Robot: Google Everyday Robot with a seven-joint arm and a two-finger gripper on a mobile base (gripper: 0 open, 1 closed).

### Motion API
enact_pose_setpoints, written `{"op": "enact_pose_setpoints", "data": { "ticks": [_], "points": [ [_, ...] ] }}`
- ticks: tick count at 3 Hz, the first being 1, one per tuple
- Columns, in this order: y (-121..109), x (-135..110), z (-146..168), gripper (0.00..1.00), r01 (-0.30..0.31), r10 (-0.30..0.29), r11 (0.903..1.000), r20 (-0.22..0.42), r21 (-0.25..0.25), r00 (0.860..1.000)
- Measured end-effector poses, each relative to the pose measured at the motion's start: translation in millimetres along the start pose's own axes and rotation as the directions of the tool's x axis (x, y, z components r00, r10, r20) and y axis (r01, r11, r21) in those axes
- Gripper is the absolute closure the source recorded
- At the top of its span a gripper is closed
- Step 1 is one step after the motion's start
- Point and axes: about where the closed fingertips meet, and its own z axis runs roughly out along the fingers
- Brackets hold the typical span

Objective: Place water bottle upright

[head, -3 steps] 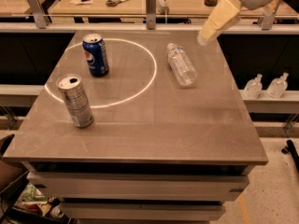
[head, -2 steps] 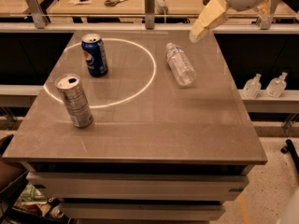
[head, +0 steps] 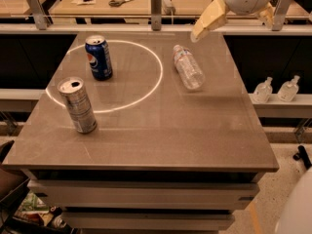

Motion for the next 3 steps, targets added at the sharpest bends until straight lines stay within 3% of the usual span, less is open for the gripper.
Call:
{"op": "enact_pose_setpoints", "data": {
  "ticks": [1, 2, 3],
  "points": [
    [9, -15, 2, 0.00, 0.032, -0.033, 0.9993, -0.013, -0.018, 0.999],
    [32, -30, 17, 0.00, 0.078, -0.080, 0.9964, -0.055, -0.034, 0.995],
    [51, -27, 37, 0.00, 0.078, -0.084, 0.9949, -0.092, -0.065, 0.992]
  ]
}}
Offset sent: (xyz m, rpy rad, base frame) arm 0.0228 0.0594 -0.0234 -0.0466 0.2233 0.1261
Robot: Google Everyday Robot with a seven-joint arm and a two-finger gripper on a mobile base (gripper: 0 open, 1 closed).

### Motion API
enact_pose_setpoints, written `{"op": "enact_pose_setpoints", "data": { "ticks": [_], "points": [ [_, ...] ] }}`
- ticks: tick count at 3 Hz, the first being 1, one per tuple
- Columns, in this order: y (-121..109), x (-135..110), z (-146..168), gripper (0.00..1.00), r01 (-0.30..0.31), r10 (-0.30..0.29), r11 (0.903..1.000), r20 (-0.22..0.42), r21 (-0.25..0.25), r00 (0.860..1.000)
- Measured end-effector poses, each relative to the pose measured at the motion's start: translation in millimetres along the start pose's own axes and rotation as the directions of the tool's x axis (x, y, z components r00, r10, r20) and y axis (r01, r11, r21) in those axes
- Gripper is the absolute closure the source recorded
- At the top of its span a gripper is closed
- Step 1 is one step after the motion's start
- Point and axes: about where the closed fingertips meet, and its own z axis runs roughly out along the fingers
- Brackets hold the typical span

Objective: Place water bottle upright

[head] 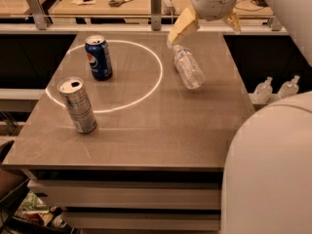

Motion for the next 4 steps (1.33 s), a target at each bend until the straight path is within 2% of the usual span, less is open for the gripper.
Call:
{"op": "enact_pose_setpoints", "data": {
  "ticks": [1, 2, 4],
  "points": [
    [11, 15, 26, 0.00, -0.033, 0.032, 0.9990, -0.046, -0.031, 0.998],
    [12, 15, 44, 0.00, -0.056, 0.053, 0.9978, -0.079, -0.035, 0.995],
    [12, -18, 71, 0.00, -0.089, 0.092, 0.9955, -0.123, 0.032, 0.988]
  ]
}}
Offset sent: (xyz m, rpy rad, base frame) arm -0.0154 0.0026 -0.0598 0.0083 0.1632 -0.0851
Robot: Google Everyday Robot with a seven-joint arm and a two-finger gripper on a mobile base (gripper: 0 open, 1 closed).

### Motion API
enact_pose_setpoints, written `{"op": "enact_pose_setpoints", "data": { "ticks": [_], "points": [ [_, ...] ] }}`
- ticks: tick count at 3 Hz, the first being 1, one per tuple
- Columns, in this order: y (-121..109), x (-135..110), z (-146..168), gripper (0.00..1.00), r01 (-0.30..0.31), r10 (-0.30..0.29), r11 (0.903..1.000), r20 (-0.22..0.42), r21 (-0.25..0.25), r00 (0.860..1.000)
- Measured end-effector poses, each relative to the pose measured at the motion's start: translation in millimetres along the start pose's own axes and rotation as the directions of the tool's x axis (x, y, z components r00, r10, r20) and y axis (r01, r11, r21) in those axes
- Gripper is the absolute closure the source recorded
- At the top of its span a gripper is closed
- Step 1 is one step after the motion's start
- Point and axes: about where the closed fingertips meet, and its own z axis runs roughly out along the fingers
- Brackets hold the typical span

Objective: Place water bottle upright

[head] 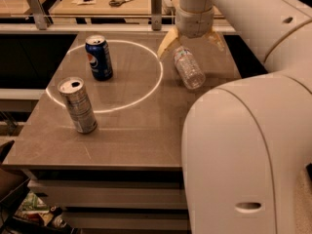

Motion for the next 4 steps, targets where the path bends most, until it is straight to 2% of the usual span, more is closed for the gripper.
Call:
{"op": "enact_pose_setpoints", "data": {
  "ticks": [1, 3, 4],
  "points": [
    [3, -12, 12, 0.00, -0.009, 0.009, 0.9999, -0.016, 0.014, 1.000],
    [-2, -16, 28, 0.00, -0.030, 0.029, 0.9992, -0.034, -0.027, 0.999],
    [-3, -18, 32, 0.18, -0.032, 0.031, 0.9981, -0.034, -0.053, 0.999]
  ]
}}
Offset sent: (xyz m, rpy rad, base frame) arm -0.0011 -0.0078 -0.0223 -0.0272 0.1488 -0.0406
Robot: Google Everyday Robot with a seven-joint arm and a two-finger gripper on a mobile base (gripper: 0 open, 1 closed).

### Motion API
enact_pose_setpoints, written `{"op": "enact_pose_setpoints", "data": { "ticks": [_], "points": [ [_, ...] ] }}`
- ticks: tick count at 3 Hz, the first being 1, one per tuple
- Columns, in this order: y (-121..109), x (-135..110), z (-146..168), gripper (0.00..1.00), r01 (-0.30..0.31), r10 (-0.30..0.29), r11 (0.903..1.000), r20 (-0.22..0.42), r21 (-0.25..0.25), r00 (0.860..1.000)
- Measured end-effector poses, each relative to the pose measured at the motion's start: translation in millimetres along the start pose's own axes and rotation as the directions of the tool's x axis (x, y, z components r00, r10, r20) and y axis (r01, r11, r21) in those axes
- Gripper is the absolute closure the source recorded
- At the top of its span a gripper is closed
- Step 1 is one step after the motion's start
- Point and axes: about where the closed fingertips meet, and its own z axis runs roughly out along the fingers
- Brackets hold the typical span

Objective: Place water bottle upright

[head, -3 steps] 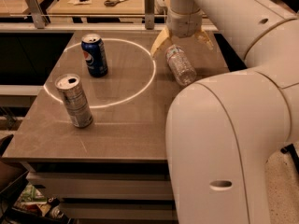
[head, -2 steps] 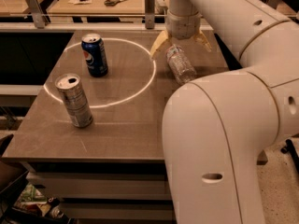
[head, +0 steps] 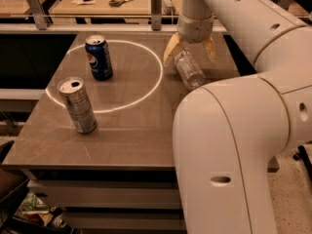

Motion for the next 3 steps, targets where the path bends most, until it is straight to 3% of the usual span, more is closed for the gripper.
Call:
{"op": "enact_pose_setpoints", "data": {
  "ticks": [2, 3],
  "points": [
    [21, -4, 7, 0.64, 0.106, -0.106, 0.9931, 0.001, -0.050, 0.994],
    [23, -11, 10, 0.87, 0.107, -0.106, 0.9929, 0.025, -0.052, 0.994]
  ]
}}
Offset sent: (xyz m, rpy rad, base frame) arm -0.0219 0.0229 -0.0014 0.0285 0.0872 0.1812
